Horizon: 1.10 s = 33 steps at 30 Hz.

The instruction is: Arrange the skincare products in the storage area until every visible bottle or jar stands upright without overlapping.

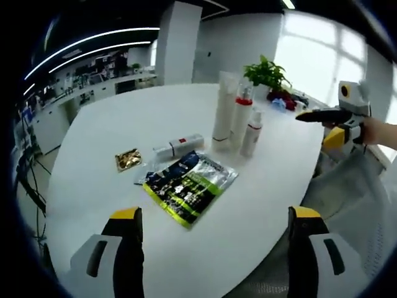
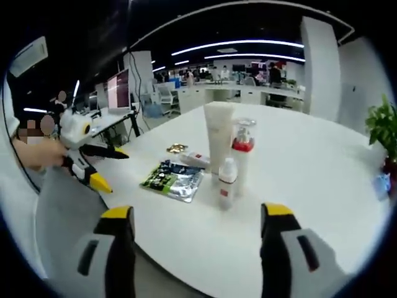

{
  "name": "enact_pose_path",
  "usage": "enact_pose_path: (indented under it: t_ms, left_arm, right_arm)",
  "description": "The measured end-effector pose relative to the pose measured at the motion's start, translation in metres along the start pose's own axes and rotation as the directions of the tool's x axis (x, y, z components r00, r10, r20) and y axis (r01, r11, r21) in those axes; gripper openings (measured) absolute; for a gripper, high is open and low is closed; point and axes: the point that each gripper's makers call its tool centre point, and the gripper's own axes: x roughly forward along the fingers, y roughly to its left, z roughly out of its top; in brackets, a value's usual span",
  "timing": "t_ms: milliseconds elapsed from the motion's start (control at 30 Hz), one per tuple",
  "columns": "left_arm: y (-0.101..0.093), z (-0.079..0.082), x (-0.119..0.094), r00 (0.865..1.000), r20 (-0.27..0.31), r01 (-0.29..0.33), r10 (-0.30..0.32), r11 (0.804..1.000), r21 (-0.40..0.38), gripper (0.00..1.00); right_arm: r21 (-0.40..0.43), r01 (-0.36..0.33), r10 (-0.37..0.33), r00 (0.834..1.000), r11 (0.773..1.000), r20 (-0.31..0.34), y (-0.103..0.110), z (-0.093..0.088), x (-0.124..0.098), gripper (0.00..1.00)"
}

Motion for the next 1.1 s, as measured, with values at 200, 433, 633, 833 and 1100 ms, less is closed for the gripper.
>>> enact_pose_path:
  t_ms: [200, 433, 633, 833, 1100]
  left_arm:
    - [-0.003, -0.002, -0.005, 1.0, -0.002, -0.006, 0.006, 1.0, -0.011, 0.97]
    - [-0.003, -0.005, -0.006, 1.0, -0.01, -0.023, 0.023, 1.0, -0.013, 0.97]
    - [-0.002, -0.002, -0.005, 1.0, -0.012, -0.022, 0.022, 1.0, -0.003, 0.97]
    - [0.002, 0.005, 0.0, 1.0, -0.012, -0.013, 0.013, 1.0, 0.012, 0.97]
    - [0.014, 0.011, 0.009, 1.0, -0.021, -0.004, 0.005, 1.0, 0.025, 0.96]
  right_arm:
    - [0.021, 0.0, 0.0, 1.0, 1.0, 0.004, 0.002, -0.004, -0.006, 0.87]
    - [0.029, 0.01, -0.01, 1.0, 1.0, 0.006, 0.0, -0.006, -0.01, 0.88]
    - [0.037, 0.022, -0.023, 1.0, 0.999, 0.011, -0.004, -0.007, -0.012, 0.89]
    - [0.045, 0.031, -0.031, 0.999, 0.999, 0.016, -0.008, -0.006, -0.011, 0.93]
    - [0.078, 0.028, -0.029, 1.0, 0.997, 0.007, -0.013, -0.008, -0.002, 0.96]
